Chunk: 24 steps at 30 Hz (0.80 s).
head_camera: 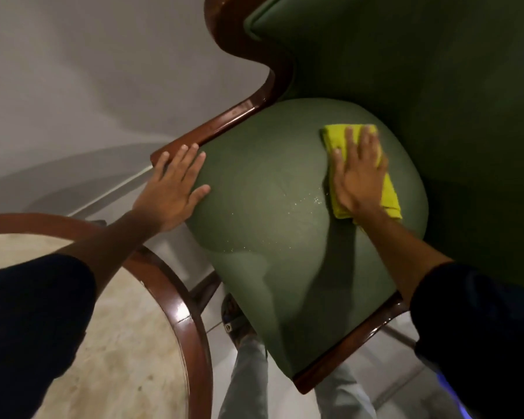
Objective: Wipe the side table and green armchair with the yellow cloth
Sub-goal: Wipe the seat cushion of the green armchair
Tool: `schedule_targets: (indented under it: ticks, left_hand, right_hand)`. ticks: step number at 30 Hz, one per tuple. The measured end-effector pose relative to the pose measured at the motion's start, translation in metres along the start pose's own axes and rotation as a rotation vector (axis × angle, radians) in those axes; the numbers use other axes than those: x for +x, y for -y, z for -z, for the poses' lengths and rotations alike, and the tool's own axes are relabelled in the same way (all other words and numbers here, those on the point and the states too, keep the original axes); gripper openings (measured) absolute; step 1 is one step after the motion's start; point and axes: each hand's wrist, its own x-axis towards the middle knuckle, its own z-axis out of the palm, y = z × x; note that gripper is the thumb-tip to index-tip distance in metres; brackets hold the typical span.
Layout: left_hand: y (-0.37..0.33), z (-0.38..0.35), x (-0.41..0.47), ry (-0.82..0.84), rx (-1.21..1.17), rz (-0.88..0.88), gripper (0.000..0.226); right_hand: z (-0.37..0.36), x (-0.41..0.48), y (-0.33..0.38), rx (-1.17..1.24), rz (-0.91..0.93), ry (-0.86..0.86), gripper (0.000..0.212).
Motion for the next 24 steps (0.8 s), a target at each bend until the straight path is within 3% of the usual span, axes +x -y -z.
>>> schedule_targets:
  ticks: [5, 8, 10, 14, 16, 20, 24]
  left_hand:
    - [-0.001, 0.01, -0.001, 0.008, -0.047, -0.003, 0.067]
    - [0.0, 0.01, -0.002, 0.0, -0.02, -0.015, 0.066]
    - [0.001, 0.009, -0.001, 0.005, -0.021, -0.019, 0.065]
    - [0.002, 0.01, -0.001, 0.013, -0.024, -0.009, 0.065]
    - [0.002, 0.013, -0.003, 0.017, -0.024, 0.003, 0.066]
    - [-0.002, 0.012, -0.003, 0.037, -0.042, 0.007, 0.063]
    - [0.011, 0.018, -0.008, 0.028, -0.139, 0.001, 0.057]
  right_hand:
    - [-0.051, -0.104, 0.083, -0.088, 0.366, 0.089, 0.057]
    - [-0.069, -0.18, 0.075, -0.16, 0.547, 0.119, 0.059]
    - [-0.064, -0.188, 0.045, -0.183, 0.479, 0.12, 0.057]
    - [-0.029, -0.128, 0.0, -0.16, 0.04, 0.004, 0.054]
    - [-0.016, -0.081, -0.002, -0.117, -0.022, -0.042, 0.055]
    - [-0.02, 0.0, 0.056, -0.044, 0.07, 0.042, 0.057]
    - [-0.044, -0.027, 0.134, -0.146, 0.445, 0.118, 0.057]
